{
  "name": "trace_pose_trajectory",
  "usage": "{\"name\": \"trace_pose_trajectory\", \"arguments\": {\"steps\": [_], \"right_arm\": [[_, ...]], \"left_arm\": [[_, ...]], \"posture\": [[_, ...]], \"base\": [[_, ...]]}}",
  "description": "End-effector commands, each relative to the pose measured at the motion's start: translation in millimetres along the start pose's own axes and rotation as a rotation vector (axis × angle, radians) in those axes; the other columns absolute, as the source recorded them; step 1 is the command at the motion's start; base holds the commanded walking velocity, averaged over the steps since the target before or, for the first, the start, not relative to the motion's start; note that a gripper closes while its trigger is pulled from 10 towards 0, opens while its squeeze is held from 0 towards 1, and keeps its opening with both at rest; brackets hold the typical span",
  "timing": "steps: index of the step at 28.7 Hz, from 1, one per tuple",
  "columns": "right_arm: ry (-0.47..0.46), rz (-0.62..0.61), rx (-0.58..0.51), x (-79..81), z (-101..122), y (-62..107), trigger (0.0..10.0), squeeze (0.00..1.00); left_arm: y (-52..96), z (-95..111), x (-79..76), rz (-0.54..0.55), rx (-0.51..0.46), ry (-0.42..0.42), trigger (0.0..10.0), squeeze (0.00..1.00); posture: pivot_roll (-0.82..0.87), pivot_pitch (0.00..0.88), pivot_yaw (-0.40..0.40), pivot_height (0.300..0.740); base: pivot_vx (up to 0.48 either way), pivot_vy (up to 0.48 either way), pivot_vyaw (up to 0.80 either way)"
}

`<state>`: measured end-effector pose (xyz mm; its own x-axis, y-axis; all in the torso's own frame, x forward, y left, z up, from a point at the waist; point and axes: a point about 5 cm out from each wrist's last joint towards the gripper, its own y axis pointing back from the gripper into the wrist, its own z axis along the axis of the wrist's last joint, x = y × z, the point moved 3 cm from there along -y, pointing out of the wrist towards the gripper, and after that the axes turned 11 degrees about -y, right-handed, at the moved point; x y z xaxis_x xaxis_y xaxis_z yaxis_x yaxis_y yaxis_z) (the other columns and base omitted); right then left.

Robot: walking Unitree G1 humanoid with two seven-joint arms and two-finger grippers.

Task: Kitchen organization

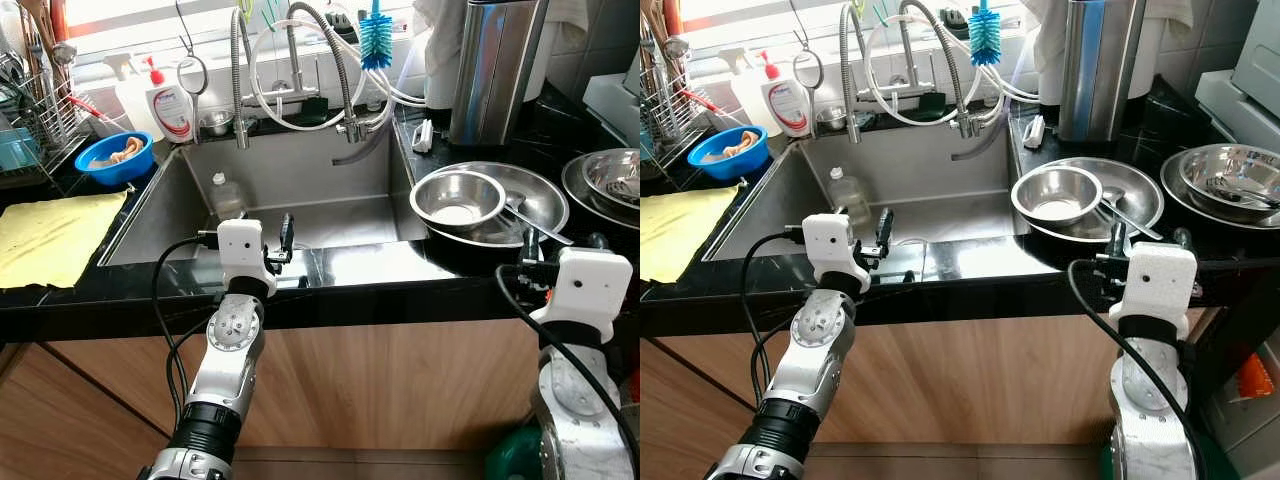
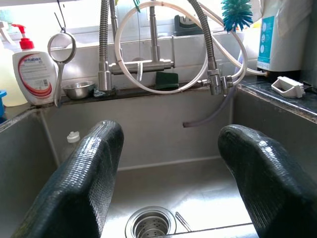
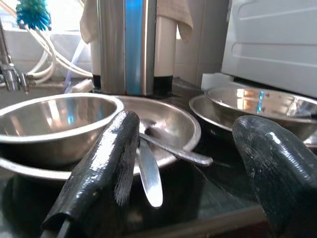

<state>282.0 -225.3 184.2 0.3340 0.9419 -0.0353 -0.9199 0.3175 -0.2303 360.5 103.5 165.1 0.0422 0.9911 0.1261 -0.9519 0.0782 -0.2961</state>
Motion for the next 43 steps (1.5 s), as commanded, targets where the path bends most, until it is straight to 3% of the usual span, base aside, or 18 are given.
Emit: {"name": "trace_pose_trajectory", "arguments": {"steps": [1,3,11,25,43], "right_arm": [[-0.011,0.019,0.015,6.0,-3,-0.3,10.0,0.0],[-0.027,0.074,0.005,15.1,-2,0.1,10.0,0.0],[-0.031,0.119,0.01,23.2,-4,2.2,10.0,0.0],[-0.038,0.094,0.089,16.6,-19,3.2,10.0,0.0],[-0.072,0.139,0.11,26.2,-23,3.5,10.0,0.0]], "left_arm": [[2.4,-5,6.8,0.015,0.014,-0.024,10.0,0.0],[2.3,-5,7.9,0.02,0.013,-0.027,10.0,0.0],[1.9,-5,9.2,0.022,0.012,-0.04,10.0,0.0],[1.2,-5,13.7,0.033,0.016,-0.051,10.0,0.0],[-0.7,-4,16.7,0.024,0.018,-0.071,10.0,0.0]], "posture": [[-0.28,0.0,0.154,0.74],[-0.28,0.0,0.153,0.74],[-0.28,0.0,0.15,0.74],[-0.27,0.0,0.152,0.74],[-0.27,0.0,0.167,0.74]], "base": [[0.0,0.0,0.0],[0.0,0.0,0.0],[0.0,0.0,0.0],[0.0,0.0,0.0],[0.0,0.0,0.0]]}}
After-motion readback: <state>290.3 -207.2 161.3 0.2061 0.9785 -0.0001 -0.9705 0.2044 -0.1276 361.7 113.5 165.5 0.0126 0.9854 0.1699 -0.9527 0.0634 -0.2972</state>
